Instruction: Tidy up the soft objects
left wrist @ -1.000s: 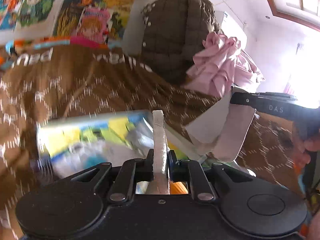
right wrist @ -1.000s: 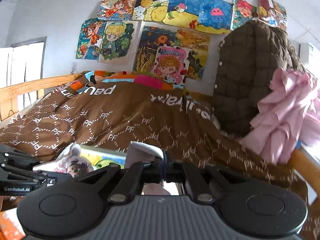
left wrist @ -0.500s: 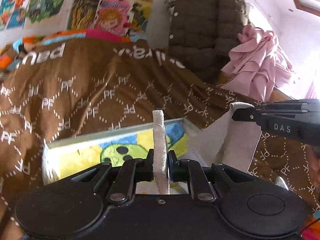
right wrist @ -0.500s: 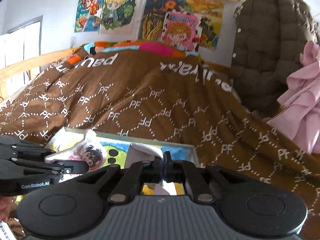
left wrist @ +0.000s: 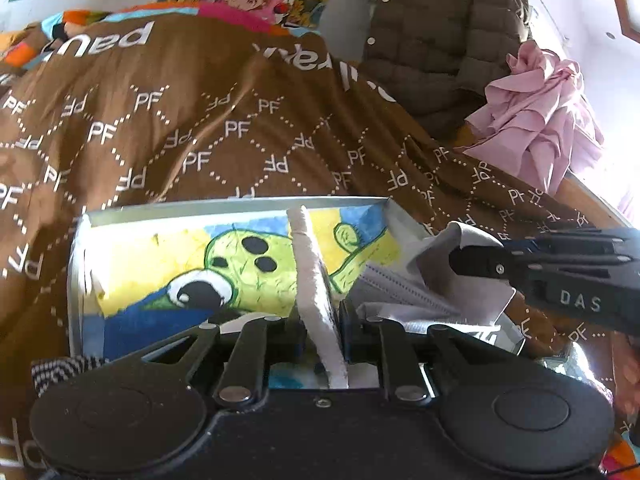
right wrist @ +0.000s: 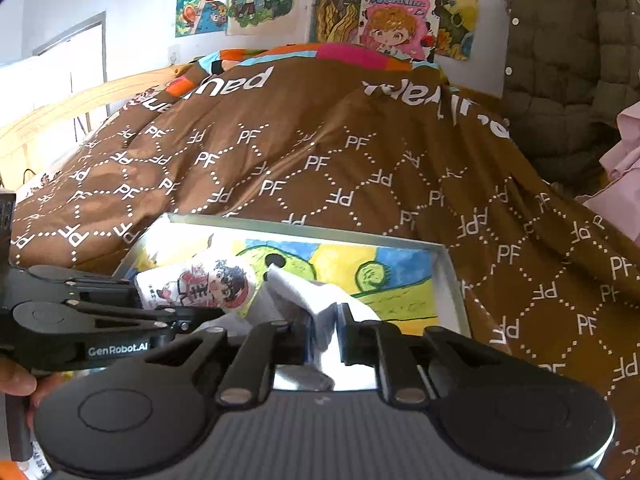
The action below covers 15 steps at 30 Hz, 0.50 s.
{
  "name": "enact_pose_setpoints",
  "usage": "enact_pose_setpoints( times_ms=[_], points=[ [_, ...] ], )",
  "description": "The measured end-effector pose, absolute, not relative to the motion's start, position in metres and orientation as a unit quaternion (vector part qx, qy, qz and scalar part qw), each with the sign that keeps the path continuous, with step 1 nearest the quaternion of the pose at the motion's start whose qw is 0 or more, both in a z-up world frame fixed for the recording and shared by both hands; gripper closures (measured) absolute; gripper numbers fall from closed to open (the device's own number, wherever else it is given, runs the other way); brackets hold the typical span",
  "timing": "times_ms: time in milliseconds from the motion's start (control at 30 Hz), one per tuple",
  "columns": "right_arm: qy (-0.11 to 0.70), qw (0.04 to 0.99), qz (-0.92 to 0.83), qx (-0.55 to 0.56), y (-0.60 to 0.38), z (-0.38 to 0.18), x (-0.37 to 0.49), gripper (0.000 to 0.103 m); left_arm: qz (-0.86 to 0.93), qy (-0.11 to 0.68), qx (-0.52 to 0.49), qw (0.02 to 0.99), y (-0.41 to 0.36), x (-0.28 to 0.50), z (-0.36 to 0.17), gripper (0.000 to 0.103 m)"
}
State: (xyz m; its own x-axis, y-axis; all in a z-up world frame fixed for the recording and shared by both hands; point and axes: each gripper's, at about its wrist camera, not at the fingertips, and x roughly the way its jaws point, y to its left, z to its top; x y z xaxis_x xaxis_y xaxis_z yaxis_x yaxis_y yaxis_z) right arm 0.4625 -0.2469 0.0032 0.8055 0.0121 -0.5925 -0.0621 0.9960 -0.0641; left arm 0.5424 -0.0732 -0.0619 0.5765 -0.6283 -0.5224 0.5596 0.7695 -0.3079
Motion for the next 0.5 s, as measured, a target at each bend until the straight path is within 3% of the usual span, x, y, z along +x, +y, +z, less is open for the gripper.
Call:
enact_pose_setpoints(
  times_ms=[167,333,500],
  points=[
    [0.31,0.95,0.02,-0.032,-0.246,0.005,0.458,0.072,-0.329,0.318,-0.065,0.886,-0.068,0.539,-0.062,0.082],
    [0.309,0.95,0.019,-0.027,-0.248,0.008,0.448,0.065,-0.321,0.316,-0.068,0.89,-0.063,0.531,-0.058,0.069],
    [0.299,0.954,0.011,-0.016,-0.254,0.015,0.431,0.048,-0.319,0.303,-0.063,0.896,-0.062,0.518,-0.05,0.048]
  ],
)
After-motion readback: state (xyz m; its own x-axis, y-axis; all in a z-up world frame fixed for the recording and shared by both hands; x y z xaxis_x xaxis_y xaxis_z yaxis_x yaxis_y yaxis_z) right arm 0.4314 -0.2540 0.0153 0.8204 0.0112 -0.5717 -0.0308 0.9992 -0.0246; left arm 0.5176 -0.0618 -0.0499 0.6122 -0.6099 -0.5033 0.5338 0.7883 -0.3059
